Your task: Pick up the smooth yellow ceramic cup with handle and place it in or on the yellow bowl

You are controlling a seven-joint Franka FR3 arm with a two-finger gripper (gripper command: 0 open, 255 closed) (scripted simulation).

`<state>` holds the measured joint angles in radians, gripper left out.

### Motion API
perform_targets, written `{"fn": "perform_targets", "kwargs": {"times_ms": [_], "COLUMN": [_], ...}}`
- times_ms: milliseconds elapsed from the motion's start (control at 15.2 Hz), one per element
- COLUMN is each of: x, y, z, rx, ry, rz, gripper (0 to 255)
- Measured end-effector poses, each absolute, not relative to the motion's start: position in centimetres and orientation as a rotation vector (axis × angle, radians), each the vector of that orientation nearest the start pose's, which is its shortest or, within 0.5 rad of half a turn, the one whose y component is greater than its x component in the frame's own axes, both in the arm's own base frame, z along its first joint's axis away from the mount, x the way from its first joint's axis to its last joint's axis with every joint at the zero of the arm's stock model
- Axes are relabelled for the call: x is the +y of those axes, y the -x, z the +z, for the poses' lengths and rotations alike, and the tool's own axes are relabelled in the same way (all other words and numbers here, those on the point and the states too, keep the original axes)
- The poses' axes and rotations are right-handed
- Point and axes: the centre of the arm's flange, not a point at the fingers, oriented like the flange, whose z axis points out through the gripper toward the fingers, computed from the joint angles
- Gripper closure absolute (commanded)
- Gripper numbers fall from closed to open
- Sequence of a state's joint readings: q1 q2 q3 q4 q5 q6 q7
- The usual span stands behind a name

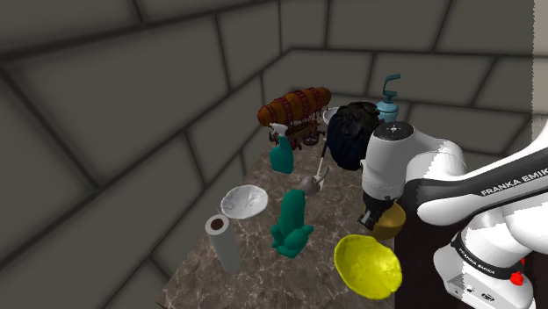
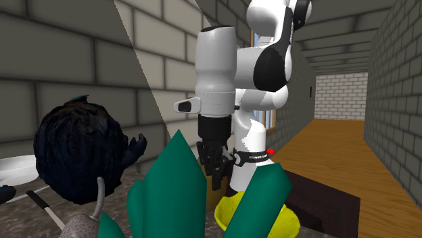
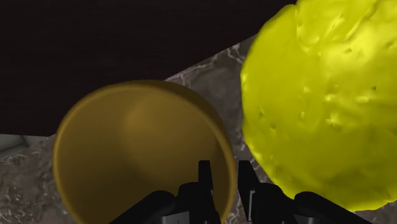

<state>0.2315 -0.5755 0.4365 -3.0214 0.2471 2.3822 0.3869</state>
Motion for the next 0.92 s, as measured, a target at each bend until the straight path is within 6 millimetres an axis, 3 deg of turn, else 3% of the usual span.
{"fn": "perform_targets", "kwargs": {"times_ms": [924], "x": [15.3], "y": [-24.1], "z": [35.0], "rx": [-0.030], "ry": [3.243], "rz": [0.066], "gripper": [255]}}
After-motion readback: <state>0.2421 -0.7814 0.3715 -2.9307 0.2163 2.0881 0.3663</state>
